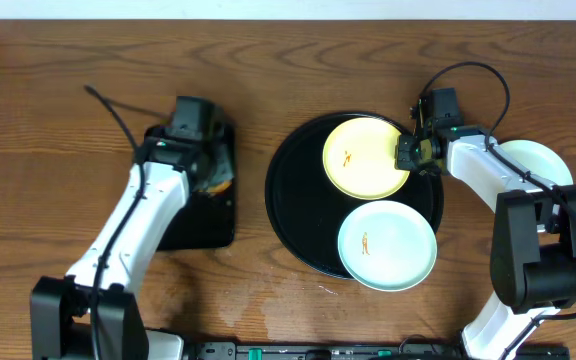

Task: Clean dirty plates on tray and stack at the side
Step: 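Scrub the yellow plate with the sponge in the left gripper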

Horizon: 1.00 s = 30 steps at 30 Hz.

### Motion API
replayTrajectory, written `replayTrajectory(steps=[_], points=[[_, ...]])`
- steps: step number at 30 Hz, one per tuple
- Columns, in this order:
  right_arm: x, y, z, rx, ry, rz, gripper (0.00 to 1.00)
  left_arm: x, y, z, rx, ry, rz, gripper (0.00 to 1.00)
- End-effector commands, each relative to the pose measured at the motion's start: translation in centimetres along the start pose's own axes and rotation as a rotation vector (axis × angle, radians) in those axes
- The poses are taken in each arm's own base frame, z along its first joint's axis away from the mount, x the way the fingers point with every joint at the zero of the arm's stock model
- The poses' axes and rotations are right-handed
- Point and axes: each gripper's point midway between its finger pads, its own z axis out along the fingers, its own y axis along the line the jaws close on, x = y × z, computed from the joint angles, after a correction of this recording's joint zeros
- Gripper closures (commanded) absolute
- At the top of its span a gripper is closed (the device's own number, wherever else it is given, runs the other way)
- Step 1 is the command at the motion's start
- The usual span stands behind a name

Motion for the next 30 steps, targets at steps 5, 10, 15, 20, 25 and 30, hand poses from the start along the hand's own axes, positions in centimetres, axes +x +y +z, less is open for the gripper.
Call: replayTrajectory(steps=[5, 10, 15, 20, 25, 30], points=[[2.8, 0.4, 1.3, -0.014, 0.094, -0.04, 0.99, -1.6, -12.2, -1.0, 0.267, -0.159, 0.115, 0.92], [3.0, 0.4, 1.5, -0.013, 0.103, -0.05, 0.99, 1.4, -19.0, 1.5, 0.415, -0.107, 0.169, 0.92], [3.4, 0.8, 1.7, -0.016, 0.117, -0.099, 0.99, 3.0, -24.2, 3.3, 0.584, -0.07, 0.146, 0.93], [3.5, 1.1, 1.7, -0.018, 0.119, -0.105, 0.99, 3.2, -27.1, 4.6, 0.676, -0.011, 0.107, 0.93], [3.6, 1.2, 1.7, -0.019, 0.118, -0.108, 0.99, 2.5, -29.5, 6.0, 0.722, 0.025, 0.102, 0.92], [3.6, 1.2, 1.7, -0.018, 0.118, -0.108, 0.99, 2.5, -29.9, 7.5, 0.689, 0.065, 0.078, 0.92]])
